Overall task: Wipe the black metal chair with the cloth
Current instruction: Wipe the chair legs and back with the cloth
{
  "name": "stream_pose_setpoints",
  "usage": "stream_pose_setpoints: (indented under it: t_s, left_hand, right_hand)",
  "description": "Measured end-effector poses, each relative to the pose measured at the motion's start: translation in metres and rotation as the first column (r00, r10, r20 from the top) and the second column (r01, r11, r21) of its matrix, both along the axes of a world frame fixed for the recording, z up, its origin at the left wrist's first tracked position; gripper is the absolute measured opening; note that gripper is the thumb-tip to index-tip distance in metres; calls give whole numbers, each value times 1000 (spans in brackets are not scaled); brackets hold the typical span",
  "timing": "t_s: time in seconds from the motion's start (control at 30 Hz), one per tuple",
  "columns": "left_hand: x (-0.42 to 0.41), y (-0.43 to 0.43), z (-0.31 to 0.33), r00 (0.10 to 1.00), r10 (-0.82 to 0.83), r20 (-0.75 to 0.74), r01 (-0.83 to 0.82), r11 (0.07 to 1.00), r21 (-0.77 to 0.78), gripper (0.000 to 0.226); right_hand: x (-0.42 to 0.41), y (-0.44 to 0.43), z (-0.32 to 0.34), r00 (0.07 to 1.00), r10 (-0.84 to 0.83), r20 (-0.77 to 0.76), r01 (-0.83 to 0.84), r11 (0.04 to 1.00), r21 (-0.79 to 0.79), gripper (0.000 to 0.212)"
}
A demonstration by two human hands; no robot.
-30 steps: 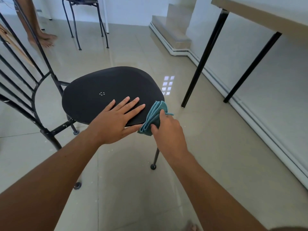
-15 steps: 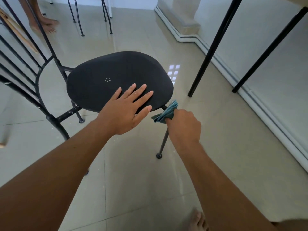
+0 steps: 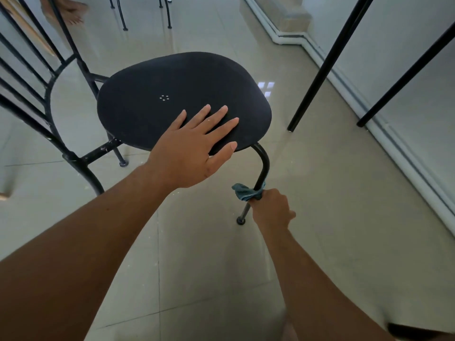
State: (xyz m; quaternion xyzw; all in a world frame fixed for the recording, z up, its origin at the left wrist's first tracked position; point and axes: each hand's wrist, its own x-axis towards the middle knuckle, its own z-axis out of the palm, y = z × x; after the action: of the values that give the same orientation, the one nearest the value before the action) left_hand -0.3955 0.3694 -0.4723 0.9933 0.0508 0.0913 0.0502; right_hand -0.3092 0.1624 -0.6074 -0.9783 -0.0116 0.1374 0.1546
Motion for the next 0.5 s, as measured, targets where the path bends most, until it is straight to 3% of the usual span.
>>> stream_pose_setpoints:
  t_s: [0.13, 0.23, 0.37, 0.5]
  left_hand:
    - [0, 0, -2, 1000, 5, 11, -5, 1000, 1, 65]
    - [0, 1, -2, 1000, 2, 18, -2, 1000, 1, 65]
    - [1, 1, -2, 1000, 3, 26, -4, 1000, 8, 64]
    - [1, 2, -3, 1000, -1, 32, 0, 1000, 10, 63]
  right_hand:
    - [1, 4, -38, 995, -58, -79, 59, 998, 9, 16]
    - [-1, 6, -65, 986, -106, -131, 113, 992, 49, 31]
    - [-5, 9, -97, 972, -140, -187, 164, 979, 119, 13]
    - [-5, 5, -109, 972, -109, -210, 157, 961, 227, 23]
